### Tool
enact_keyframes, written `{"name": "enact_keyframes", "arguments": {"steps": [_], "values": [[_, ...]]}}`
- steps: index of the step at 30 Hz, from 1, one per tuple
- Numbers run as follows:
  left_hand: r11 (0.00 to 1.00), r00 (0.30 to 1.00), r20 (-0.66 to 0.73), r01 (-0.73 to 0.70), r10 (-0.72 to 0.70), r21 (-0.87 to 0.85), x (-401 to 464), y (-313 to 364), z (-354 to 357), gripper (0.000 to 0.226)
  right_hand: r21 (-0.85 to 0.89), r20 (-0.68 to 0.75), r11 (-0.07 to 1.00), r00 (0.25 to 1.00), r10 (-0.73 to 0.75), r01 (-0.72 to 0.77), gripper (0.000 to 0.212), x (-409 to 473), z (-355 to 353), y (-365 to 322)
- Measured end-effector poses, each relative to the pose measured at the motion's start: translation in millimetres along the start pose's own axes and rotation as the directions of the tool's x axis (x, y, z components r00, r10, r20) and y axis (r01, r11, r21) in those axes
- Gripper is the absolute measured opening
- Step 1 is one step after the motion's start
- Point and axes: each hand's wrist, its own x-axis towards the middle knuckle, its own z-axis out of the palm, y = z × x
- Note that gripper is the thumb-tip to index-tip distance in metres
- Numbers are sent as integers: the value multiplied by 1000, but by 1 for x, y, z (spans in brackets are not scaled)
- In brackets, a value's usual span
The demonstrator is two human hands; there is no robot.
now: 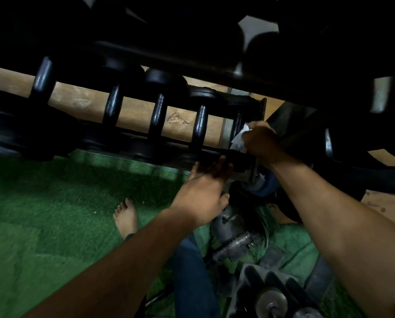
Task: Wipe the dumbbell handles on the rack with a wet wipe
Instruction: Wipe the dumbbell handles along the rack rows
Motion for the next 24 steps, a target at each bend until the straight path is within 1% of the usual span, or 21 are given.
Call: {"name": "enact_keyframes", "arguments": {"steps": [2,4,6,11,14,15,18,20,22,24], "values": [[1000,1000,7,-2,2,-7,0,-1,0,77,-10,61,1000,998,-15,15,36,-5,-1,2],[1000,1000,9,1,-1,-8,0,-3,1,78,-25,161,999,987,-20,25,29,-9,-4,5],[1000,1000,7,1,-1,-4,0,-2,2,78,-29,210,998,976,-52,60,26,-11,-8,9],[1000,1000,13,-1,1,0,2,0,2,78,-59,186,988,974,-129,143,35,-11,-7,13],[1000,1000,17,-3,3,4,2,-2,2,78,-184,249,967,960,-128,177,32,-11,-7,16],[1000,1000,15,-3,3,5,2,-2,2,78,-202,262,963,957,-125,181,32,-10,-8,17],[1000,1000,6,-3,3,0,2,0,2,78,-150,259,974,958,-124,167,33,-12,-10,15],[1000,1000,5,0,0,-2,2,1,1,77,-170,253,970,959,-127,173,33,-11,-6,17],[1000,1000,5,-1,1,-5,1,1,0,77,-198,295,963,948,-121,184,28,-11,-6,19],[1000,1000,3,-9,9,-12,0,1,-1,77,-111,351,982,930,-104,152,23,-13,-12,21]]}}
